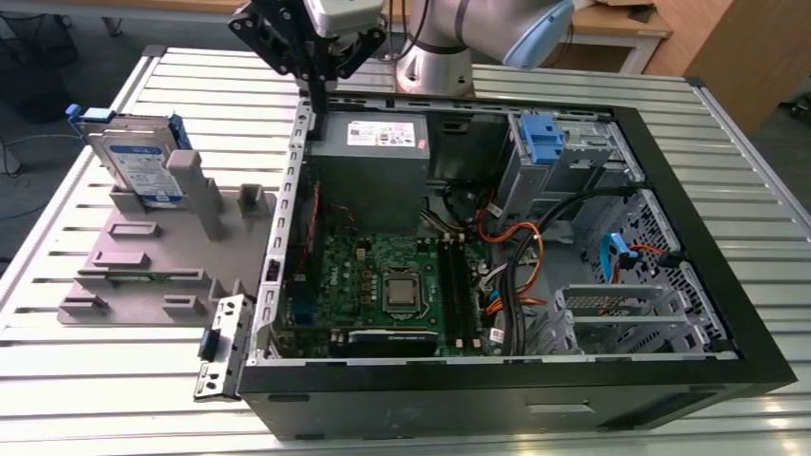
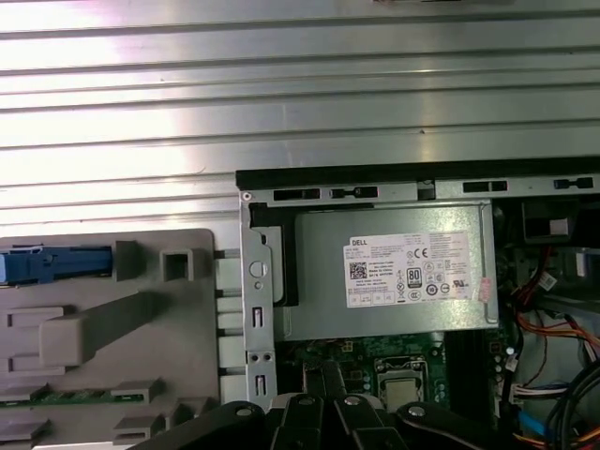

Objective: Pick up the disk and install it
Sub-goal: 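Reach for the disk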

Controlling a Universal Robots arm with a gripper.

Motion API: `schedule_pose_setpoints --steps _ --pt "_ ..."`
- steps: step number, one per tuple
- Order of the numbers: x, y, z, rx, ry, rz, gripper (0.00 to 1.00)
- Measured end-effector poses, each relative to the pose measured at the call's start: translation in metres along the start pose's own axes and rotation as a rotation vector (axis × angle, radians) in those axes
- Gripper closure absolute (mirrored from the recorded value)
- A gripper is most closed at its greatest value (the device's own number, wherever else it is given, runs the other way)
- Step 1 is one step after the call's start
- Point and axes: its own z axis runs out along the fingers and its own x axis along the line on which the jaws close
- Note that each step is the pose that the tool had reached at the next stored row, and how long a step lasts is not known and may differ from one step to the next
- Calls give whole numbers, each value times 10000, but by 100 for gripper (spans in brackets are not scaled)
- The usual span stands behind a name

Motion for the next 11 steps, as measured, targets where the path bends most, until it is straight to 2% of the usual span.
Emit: schedule_pose_setpoints --steps 7,11 --pt "22 -2 0 0 -1 1 89" --pt "66 -5 -2 0 -1 1 89"
